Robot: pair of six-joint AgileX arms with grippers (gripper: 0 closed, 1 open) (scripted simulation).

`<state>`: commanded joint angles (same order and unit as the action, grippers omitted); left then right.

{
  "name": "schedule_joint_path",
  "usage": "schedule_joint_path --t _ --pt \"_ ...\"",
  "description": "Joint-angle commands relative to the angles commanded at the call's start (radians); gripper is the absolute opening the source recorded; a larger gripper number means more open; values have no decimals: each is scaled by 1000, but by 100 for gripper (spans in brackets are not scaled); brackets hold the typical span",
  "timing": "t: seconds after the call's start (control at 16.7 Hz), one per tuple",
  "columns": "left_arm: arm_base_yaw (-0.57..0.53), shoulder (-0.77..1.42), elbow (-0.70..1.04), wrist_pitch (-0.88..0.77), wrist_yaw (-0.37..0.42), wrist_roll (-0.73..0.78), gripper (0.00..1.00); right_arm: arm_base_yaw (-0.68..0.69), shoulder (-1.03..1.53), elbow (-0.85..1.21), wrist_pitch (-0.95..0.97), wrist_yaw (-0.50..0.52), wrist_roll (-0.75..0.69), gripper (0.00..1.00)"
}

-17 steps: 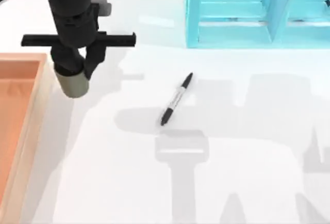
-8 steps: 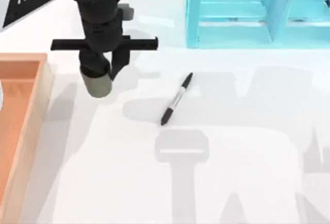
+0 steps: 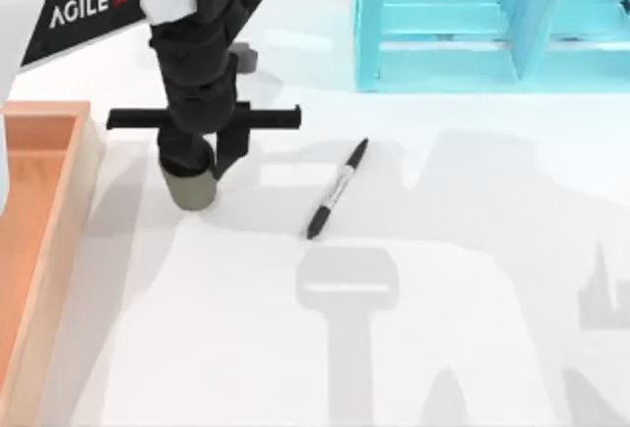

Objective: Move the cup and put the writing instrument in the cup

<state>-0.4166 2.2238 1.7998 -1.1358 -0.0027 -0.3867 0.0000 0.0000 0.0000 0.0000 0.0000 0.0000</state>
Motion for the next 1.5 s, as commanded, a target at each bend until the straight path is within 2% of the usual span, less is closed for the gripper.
schedule_joint_path --t 0.18,0.96,1.5 --pt "0 0 0 0 0 0 0 0 0 0 0 0 0 100" --pt "0 0 0 0 0 0 98 0 0 0 0 0 0 100" --pt "-3 0 0 0 0 0 100 0 0 0 0 0 0 100"
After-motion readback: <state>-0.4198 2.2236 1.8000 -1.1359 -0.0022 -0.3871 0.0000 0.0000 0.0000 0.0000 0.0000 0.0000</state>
